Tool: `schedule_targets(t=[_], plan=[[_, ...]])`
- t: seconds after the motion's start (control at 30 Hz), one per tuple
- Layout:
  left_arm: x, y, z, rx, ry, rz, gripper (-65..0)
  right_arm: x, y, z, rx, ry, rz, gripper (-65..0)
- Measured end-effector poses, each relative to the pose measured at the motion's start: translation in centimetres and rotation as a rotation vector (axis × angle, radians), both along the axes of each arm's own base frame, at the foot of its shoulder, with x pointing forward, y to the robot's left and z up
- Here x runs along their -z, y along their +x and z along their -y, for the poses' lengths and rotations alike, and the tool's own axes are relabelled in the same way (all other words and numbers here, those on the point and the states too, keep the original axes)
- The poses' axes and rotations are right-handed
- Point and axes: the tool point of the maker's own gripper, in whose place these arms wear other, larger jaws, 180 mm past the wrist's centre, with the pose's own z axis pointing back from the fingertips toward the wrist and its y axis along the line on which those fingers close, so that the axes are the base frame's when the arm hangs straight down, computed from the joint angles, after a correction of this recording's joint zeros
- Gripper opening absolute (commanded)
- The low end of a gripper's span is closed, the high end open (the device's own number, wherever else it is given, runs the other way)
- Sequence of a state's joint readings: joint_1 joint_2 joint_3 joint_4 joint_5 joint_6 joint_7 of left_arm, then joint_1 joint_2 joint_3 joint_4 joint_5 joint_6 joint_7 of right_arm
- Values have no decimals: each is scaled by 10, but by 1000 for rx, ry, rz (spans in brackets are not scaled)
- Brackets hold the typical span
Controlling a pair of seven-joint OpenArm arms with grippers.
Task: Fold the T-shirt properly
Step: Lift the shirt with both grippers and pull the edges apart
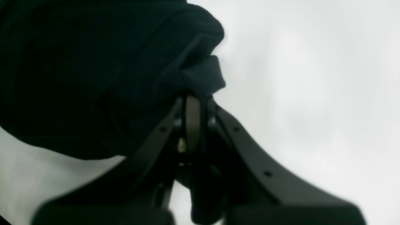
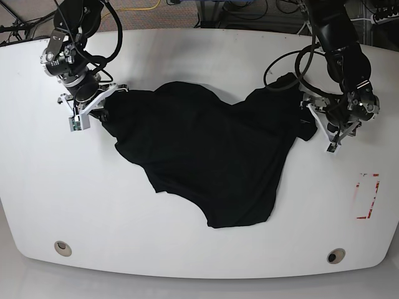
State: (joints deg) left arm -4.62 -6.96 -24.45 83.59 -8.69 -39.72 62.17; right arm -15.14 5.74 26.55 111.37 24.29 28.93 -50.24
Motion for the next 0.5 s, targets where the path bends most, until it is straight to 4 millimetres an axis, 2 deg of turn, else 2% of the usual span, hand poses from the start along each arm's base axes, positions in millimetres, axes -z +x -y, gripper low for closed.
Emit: schedule_targets(t=[0.37,0.43,0.5], plan=[[4,3,15,35,-22,-3,-435,1,0,-3,-1,8,1,-637],[6,7,18,32,-49,6,-500,0,0,-3,0,9,2,-637],[8,8,19,29,-63,5,-604,0,0,-3,0,9,2,-637]])
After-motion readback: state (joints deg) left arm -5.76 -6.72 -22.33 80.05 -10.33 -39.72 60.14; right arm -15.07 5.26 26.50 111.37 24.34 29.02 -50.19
